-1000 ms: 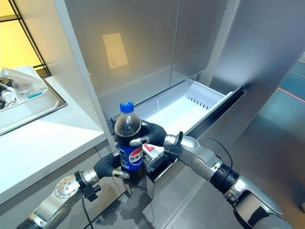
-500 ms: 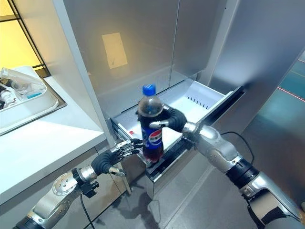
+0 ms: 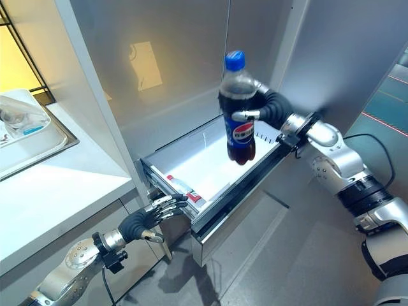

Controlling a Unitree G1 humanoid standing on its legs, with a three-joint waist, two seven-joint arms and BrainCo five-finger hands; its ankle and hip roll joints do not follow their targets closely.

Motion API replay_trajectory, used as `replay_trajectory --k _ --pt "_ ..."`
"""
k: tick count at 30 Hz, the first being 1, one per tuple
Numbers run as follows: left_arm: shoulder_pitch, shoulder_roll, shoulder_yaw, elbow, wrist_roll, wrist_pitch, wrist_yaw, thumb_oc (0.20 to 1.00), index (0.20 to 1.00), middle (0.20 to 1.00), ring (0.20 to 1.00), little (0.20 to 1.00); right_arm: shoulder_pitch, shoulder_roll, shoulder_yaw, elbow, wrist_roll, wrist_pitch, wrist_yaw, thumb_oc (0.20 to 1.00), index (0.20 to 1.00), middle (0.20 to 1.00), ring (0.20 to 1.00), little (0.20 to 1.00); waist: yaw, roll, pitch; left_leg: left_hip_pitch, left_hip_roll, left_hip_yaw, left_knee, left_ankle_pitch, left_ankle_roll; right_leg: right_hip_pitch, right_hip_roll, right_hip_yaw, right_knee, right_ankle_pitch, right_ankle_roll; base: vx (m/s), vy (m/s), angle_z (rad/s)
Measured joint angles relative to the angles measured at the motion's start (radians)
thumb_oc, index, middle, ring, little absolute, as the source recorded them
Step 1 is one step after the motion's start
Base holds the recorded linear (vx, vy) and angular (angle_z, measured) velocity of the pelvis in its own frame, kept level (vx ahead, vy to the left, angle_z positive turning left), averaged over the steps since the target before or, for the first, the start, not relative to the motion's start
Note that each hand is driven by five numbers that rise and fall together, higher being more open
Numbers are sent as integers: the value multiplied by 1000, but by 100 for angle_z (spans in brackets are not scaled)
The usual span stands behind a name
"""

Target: Take the drinks into the refrigerator

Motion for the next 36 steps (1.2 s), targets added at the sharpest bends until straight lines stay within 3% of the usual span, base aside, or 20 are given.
replay_trajectory --k 9,17,24,36 --pt "10 13 9 -1 -5 -7 2 1000 1000 1000 1000 1000 -7 -8 47 35 -7 -9 -8 200 200 200 200 200 1 -24 18 -53 -2 5 1 4 2 -60 1 7 5 13 -1 -33 9 -4" --pt "32 70 45 2 -18 -14 12 1000 1000 1000 1000 1000 -11 -27 73 35 -15 -10 -20 200 200 200 200 200 5 -49 88 -121 -4 6 2 7 2 -129 0 8 6 19 0 -18 8 -1" --pt "18 68 127 -39 -100 -51 11 1000 1000 1000 1000 1000 -23 -81 59 22 -13 -28 -35 200 200 200 200 200 29 -64 167 -169 -5 1 13 6 1 -171 -1 4 6 20 0 -5 1 -2" --pt "-22 78 152 -76 -163 -72 9 1000 1000 1000 1000 1000 -123 -107 75 29 -13 -32 -36 200 200 200 200 200 39 -95 234 -228 -6 -2 34 6 -1 -220 -1 3 6 35 -4 0 0 0"
